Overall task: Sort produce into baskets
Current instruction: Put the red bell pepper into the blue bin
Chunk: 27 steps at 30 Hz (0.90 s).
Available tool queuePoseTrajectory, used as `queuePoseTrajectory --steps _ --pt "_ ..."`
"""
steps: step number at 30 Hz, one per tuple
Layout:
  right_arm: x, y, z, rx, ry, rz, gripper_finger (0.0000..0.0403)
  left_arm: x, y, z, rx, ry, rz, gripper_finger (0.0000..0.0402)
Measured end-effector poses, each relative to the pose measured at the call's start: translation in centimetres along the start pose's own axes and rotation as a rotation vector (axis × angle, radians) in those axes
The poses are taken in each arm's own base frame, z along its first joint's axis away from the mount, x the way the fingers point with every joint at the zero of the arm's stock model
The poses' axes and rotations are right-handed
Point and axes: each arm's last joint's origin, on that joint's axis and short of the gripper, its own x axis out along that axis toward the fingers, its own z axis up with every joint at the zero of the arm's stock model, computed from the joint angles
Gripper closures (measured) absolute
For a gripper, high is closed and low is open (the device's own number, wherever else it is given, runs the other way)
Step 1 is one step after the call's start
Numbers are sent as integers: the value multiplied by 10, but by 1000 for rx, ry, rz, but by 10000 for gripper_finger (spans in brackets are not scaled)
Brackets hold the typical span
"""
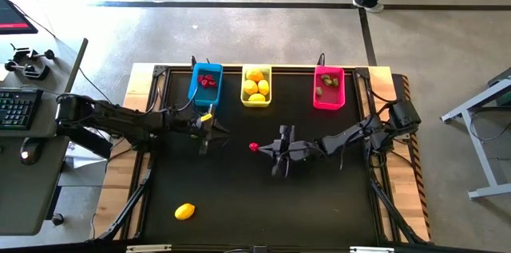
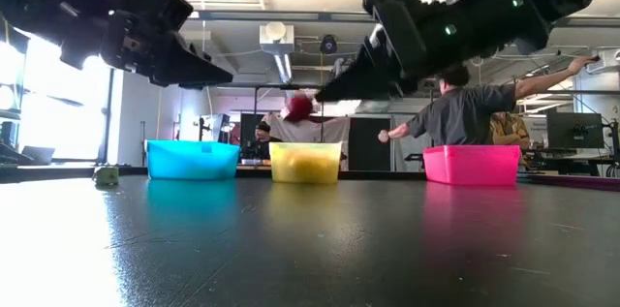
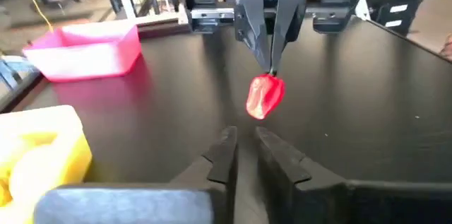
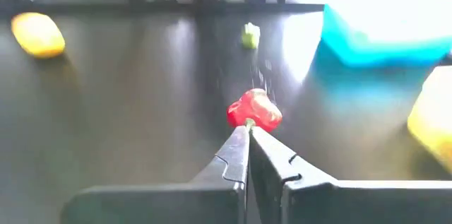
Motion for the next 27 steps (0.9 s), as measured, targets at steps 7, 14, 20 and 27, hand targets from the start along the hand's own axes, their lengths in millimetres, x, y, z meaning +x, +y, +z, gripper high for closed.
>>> queuePoseTrajectory --steps 7,14,20,27 --pt "-1 2 13 -23 -125 27 403 21 -23 14 160 16 4 292" --pt "-2 2 19 1 -184 34 403 46 -43 19 396 92 129 241" --pt "-2 2 20 6 -196 35 403 54 -54 24 501 105 239 229" --pt "-3 3 23 15 -219 45 403 54 -58 27 504 80 232 230"
